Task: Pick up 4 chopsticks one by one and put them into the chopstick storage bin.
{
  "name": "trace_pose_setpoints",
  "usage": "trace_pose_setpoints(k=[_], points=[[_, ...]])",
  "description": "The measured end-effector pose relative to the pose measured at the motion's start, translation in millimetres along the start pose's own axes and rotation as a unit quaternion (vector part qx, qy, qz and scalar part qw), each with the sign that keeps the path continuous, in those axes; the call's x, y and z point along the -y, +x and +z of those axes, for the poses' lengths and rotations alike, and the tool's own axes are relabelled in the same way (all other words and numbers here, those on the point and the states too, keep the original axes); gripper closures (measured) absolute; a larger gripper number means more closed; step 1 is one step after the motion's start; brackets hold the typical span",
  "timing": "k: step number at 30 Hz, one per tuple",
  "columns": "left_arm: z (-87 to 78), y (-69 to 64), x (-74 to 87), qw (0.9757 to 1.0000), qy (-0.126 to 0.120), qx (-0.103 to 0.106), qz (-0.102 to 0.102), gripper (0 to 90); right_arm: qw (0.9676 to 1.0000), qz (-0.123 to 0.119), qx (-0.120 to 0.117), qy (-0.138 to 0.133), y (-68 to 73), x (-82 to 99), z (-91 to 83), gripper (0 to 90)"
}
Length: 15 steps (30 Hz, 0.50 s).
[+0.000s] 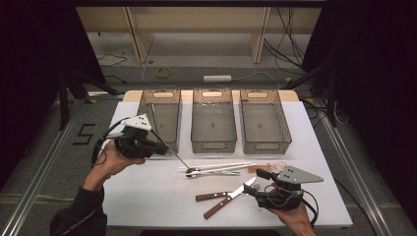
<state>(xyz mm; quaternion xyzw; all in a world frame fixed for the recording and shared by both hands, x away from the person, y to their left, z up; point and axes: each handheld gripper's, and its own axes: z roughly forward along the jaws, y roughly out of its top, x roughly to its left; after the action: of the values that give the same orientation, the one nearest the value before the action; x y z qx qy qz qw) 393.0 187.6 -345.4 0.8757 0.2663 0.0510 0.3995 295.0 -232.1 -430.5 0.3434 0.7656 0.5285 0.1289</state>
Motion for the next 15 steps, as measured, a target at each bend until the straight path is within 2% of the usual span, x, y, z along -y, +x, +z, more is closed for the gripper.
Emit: trace_pose_setpoints(k=[8,15], points=[[-8.1,2.7,-3.9,0.9999,-0.008,-0.008,-0.008,84.8,1.0,0.001,0.0,0.0,-0.5,0.2,0.1,29.7],[-21.7,12.5,-4.4,0.9996,-0.013,-0.015,-0.022,84.8,1.0,0.002,0.0,0.001,-0.6,0.5,0.3,29.7]])
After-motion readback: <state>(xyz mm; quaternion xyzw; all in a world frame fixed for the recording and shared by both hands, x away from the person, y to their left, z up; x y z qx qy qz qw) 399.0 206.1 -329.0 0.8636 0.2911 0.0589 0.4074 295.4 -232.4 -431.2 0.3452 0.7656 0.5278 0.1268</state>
